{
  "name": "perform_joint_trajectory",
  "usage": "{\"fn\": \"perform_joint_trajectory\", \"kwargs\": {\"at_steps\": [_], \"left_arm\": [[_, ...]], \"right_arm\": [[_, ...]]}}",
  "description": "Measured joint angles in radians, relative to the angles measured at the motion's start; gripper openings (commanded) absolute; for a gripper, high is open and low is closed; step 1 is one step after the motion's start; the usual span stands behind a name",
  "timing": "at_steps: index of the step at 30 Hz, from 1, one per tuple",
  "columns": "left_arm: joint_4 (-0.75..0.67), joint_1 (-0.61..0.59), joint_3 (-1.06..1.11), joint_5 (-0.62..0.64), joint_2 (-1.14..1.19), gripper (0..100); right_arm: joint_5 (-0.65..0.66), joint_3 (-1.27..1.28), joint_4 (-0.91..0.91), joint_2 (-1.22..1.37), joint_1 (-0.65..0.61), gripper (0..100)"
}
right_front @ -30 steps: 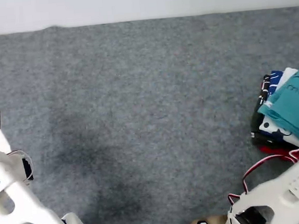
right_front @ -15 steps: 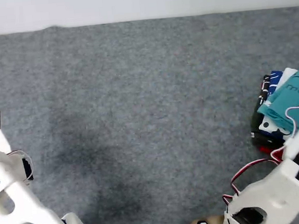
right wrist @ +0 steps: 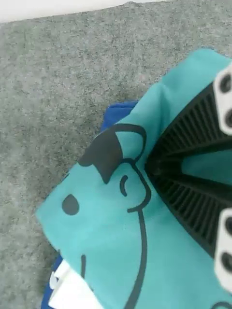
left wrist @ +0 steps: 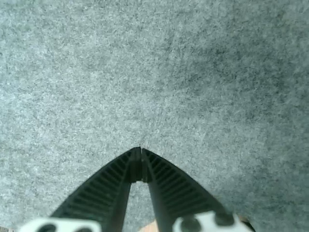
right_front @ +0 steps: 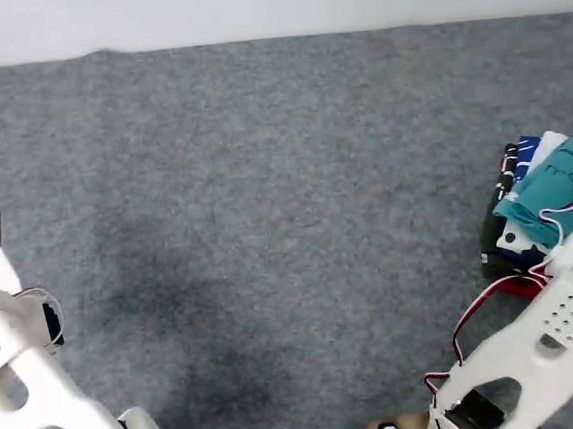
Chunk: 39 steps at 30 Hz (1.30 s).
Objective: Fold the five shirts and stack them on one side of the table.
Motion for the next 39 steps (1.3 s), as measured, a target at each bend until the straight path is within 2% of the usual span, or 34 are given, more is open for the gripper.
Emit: {"fn": "perform_joint_trajectory", "kwargs": {"at_steps": [10, 18, 25, 32, 39], "left_arm": [[0.0, 0.0, 0.0, 0.0, 0.0, 1], [0.0, 0.0, 0.0, 0.0, 0.0, 1], [0.0, 0.0, 0.0, 0.0, 0.0, 1], [0.0, 0.0, 0.0, 0.0, 0.0, 1], [0.0, 0.0, 0.0, 0.0, 0.0, 1]], "right_arm": [[0.0, 0.0, 0.026, -0.189, -0.009, 1.0], [0.0, 0.0, 0.308, -0.327, -0.077, 1.0], [0.002, 0.0, 0.517, -0.313, -0.084, 1.0], [0.0, 0.0, 0.562, -0.083, -0.095, 1.0], [0.002, -0.017, 0.655, -0.117, -0.12, 1.0]]}}
